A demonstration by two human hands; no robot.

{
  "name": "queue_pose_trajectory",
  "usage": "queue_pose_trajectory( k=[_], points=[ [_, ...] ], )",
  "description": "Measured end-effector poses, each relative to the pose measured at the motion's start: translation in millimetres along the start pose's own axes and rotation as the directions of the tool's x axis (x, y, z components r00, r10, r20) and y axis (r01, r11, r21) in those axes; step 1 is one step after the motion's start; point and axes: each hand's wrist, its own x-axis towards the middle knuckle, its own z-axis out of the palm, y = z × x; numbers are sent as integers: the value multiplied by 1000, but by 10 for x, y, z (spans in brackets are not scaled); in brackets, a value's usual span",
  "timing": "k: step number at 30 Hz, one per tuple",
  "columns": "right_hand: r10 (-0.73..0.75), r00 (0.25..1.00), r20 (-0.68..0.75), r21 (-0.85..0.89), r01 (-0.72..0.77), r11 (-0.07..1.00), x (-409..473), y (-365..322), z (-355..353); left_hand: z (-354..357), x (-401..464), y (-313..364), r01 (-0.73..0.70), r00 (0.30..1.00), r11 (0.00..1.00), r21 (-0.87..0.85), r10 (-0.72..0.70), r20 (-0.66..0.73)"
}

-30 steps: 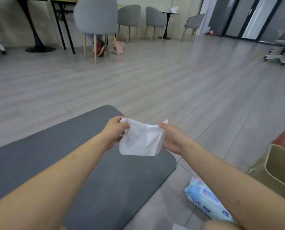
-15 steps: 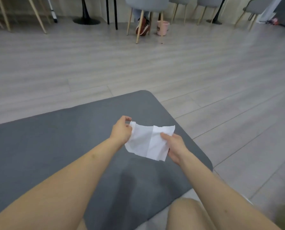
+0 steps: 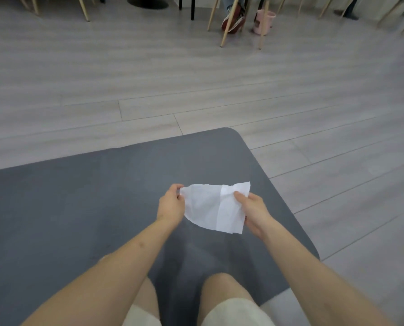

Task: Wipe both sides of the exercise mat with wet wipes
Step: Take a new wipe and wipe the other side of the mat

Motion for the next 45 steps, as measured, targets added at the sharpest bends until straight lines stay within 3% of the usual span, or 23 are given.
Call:
queue_pose_trajectory(
  k=[8, 11, 14, 17, 20, 23, 25, 27, 29, 33, 35, 40, 45],
  points=[
    [103, 995, -19, -61, -104, 993, 1400, -191, 177, 435, 1429, 114, 88, 993, 995, 53, -92, 76],
    [94, 992, -87, -69, -100, 993, 2039, -355, 189, 654, 2097, 238, 101, 990, 994, 43, -105, 98],
    [3, 988, -153, -145, -26, 989, 2666, -650, 176, 848, 2636, 378, 102, 988, 995, -16, -99, 119],
    [-206, 952, -226, -324, 126, 938, 3212, -1025, 158, 910, 3096, 489, 44, 995, 999, -21, -41, 96],
    [-446, 876, -185, -553, 282, 784, 3569, -1234, 191, 892, 3494, 359, -26, 999, 983, 181, 21, 33],
    [-576, 816, 38, -801, 369, 471, 3809, -1075, 238, 870, 3783, 85, -43, 998, 884, 466, 54, -11],
    [-529, 820, 218, -858, 419, 297, 4012, -737, 227, 863, 3933, -101, -29, 999, 817, 575, 44, -12],
    [-359, 846, 395, -881, 459, 113, 4162, -348, 232, 866, 4020, -290, -29, 999, 744, 668, 47, -10],
    [-186, 892, 413, -907, 422, 11, 4205, -33, 255, 909, 4031, -437, -52, 995, 640, 767, 98, -15],
    [-496, 812, 307, -924, 379, 49, 4350, -3, 357, 979, 4051, -546, -51, 987, 566, 823, 155, -46],
    [-574, 783, 241, -934, 348, 83, 4577, -154, 467, 984, 4068, -545, -45, 987, 545, 837, 154, -48],
    [-407, 902, 140, -979, 188, 79, 5055, -112, 705, 977, 4067, -540, -54, 988, 529, 847, 153, -32],
    [-378, 912, 161, -981, 188, 37, 5138, -57, 643, 982, 4106, -530, -63, 986, 516, 854, 163, -26]
  ],
)
